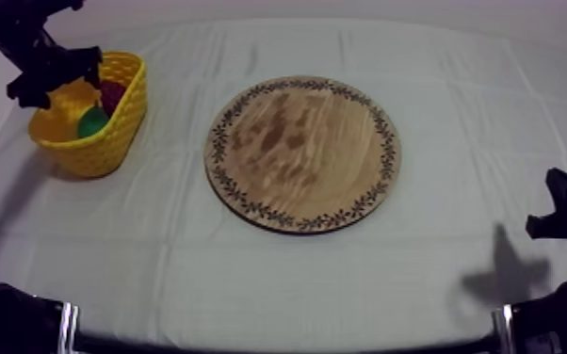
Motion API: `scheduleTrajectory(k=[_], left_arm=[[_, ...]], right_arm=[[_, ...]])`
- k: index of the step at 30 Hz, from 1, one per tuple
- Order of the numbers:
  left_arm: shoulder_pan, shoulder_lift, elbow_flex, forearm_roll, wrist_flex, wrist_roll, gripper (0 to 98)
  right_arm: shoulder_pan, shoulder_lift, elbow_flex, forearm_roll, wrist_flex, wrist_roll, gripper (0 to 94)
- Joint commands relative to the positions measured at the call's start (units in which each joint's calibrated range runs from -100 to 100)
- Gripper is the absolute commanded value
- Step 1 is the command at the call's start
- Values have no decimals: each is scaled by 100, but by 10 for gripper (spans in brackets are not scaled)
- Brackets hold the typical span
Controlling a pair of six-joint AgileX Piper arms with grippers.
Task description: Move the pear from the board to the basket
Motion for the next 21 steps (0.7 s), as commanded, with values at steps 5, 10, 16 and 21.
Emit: scheduleTrajectory(k=[5,10,16,21], left_arm=[[-35,-65,-22,-56,-110,86,956],[-71,-322,-25,-43,-151,2,897],[-90,-1155,283,-82,-519,-200,686],[-106,-2126,730,-87,-880,-337,482]], right_arm=[[-4,1,5,0,-6,1,5],[-6,1,5,0,-6,1,5],[-1,1,5,0,-6,1,5],[1,1,5,0,-6,1,5]])
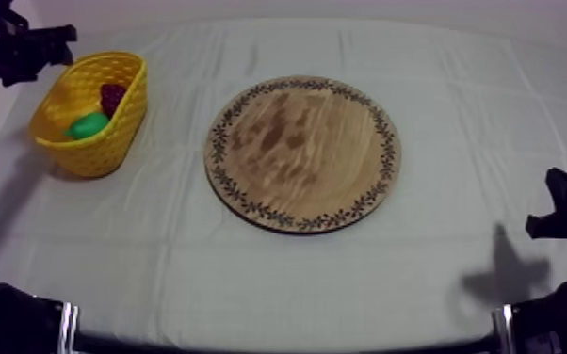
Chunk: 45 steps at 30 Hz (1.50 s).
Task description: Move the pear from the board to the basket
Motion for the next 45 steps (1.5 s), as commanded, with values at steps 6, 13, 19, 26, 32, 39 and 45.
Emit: scheduleTrajectory(k=[6,13,19,26,32,39,45], left_arm=[[14,-1889,897,56,-375,-138,243],[-108,-3772,2424,143,-1395,-203,126],[-87,-5369,3836,148,-2039,-110,86],[-3,-6548,4931,142,-2346,-85,65],[-25,-7352,5724,142,-2513,-257,64],[-93,-7940,6127,503,-2515,-717,56],[-189,-8247,6307,1114,-2398,-1438,46]], right_arm=[[1,1,5,0,2,1,5],[1,1,5,0,2,1,5],[1,1,5,0,2,1,5],[1,1,5,0,2,1,5],[1,1,5,0,2,1,5],[1,1,5,0,2,1,5],[1,1,5,0,2,1,5]])
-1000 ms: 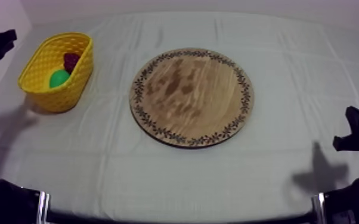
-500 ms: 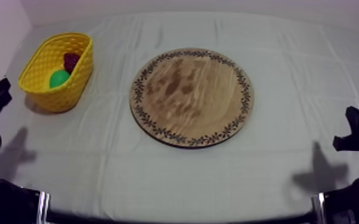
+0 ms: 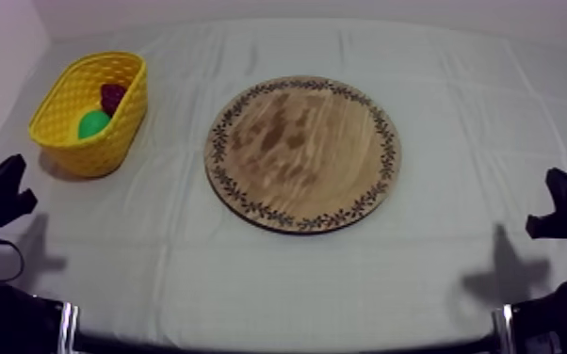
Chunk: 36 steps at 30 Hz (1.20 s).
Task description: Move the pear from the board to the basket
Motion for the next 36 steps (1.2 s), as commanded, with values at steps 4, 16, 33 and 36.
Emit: scheduleTrajectory(k=[4,16,33,36], left_arm=[[-43,-219,44,368,153,-527,44],[-64,-510,64,610,494,-610,32],[70,-531,66,612,333,-372,42],[70,-531,66,599,356,-270,19]], right_arm=[[1,1,5,0,-5,1,5],[1,1,5,0,-5,1,5],[1,1,5,0,-5,1,5],[1,1,5,0,-5,1,5]])
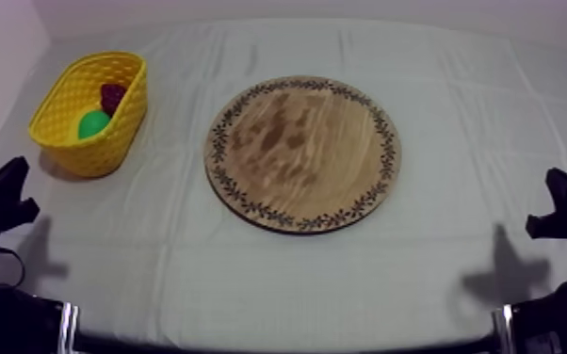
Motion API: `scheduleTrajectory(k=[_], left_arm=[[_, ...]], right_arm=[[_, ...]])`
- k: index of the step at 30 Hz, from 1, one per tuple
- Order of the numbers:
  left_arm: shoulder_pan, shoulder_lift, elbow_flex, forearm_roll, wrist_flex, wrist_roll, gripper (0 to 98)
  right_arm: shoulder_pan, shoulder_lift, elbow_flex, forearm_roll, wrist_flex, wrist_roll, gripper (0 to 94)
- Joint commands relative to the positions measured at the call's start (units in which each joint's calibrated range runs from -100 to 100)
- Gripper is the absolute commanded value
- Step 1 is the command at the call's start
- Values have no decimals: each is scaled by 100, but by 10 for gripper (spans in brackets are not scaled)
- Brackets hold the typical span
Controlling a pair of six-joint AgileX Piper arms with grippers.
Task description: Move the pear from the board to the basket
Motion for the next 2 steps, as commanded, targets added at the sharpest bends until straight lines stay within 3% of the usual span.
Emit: scheduleTrajectory(k=[1,2], left_arm=[[1,0,0,-10,33,73,13],[1,0,0,-12,63,87,9]], right_arm=[[1,1,5,0,-6,6,5],[1,1,5,0,-6,6,5]])
